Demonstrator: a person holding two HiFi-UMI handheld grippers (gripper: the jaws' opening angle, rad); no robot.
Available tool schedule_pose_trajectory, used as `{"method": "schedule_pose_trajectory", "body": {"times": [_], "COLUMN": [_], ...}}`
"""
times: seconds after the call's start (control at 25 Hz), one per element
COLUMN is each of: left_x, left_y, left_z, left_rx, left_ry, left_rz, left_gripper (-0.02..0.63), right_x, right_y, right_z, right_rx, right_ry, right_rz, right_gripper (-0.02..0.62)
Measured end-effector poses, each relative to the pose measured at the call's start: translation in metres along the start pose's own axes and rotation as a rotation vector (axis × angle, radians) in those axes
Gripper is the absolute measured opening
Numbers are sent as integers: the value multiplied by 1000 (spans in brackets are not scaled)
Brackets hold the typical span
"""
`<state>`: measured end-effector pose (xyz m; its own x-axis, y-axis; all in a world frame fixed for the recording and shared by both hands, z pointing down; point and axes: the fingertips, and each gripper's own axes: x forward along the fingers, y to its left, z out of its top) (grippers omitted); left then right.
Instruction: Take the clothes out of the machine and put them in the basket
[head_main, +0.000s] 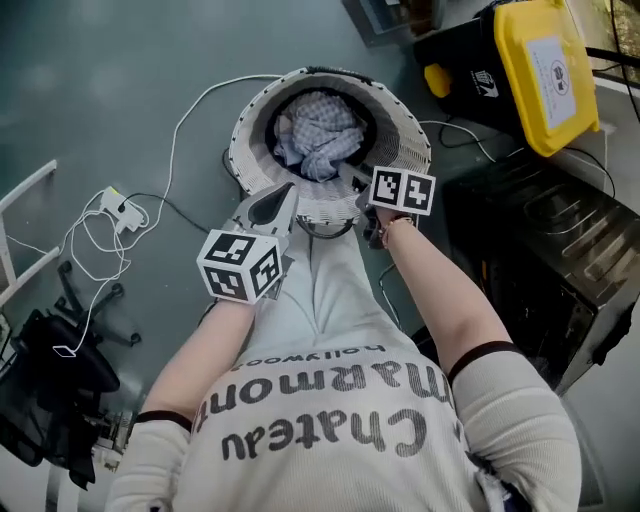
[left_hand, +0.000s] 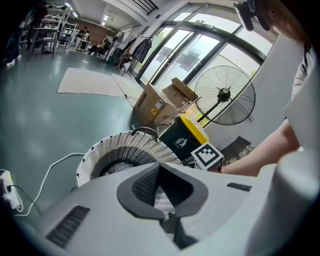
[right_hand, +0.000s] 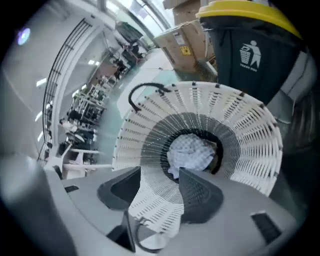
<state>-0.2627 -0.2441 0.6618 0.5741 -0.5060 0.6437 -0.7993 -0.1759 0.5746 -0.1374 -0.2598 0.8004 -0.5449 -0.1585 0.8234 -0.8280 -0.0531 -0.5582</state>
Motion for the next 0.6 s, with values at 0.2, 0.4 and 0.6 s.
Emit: {"method": "schedule_pose_trajectory", "body": {"times": [0.2, 0.4, 0.6], "left_x": [-36, -76, -104], "left_y": [-33, -78, -128], "left_z": [51, 95, 144], "left_rx": [63, 159, 253], "left_ry": [-69, -138, -230], "left_rz": [-31, -67, -117], "left_gripper": [8, 8, 8], "right_x": [-71, -156, -239], "right_y": [61, 116, 160], "right_z": [29, 57, 95], "right_rx": [133, 117, 151], "right_ry": [-187, -395, -615], "right_rz": [118, 179, 274], "right_gripper": [255, 206, 166]}}
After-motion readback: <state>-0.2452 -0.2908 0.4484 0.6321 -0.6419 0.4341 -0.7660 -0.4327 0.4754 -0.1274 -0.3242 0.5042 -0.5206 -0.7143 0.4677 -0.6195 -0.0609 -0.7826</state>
